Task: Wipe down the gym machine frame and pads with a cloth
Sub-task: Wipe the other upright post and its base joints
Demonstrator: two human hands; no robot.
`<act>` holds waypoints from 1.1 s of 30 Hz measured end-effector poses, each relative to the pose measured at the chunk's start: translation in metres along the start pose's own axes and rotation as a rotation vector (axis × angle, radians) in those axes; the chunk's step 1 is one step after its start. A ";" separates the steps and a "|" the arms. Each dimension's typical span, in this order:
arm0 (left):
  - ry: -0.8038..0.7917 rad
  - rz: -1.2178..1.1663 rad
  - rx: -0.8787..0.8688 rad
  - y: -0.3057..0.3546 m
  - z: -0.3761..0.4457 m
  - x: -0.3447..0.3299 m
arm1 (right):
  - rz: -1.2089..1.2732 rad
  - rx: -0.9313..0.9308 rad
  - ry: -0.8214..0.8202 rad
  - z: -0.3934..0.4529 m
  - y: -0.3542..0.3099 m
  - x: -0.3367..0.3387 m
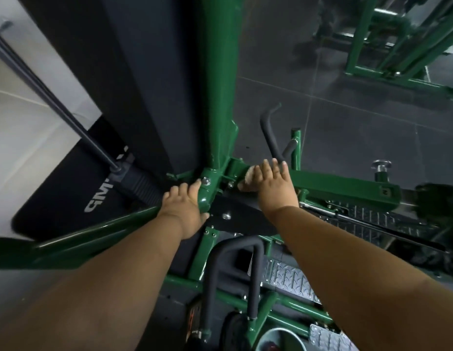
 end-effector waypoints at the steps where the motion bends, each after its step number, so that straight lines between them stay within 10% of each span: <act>1: 0.013 -0.082 -0.018 -0.008 -0.005 0.000 | -0.018 0.020 0.007 0.001 0.000 -0.001; 22: -0.179 -0.143 0.039 -0.098 -0.054 -0.013 | -0.096 0.125 0.044 -0.008 0.022 -0.005; 33: -0.131 -0.173 0.042 -0.097 -0.056 -0.015 | 1.372 -0.361 -0.094 -0.025 -0.155 0.027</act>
Point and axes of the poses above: each hand's wrist, its own z-axis towards the middle knuckle, its own x-axis out of the back of the hand, y = z × x, the point moved 1 cm from there along z, towards the middle knuckle, and after that the axes turned 1 degree about z, right-handed, at the moved point
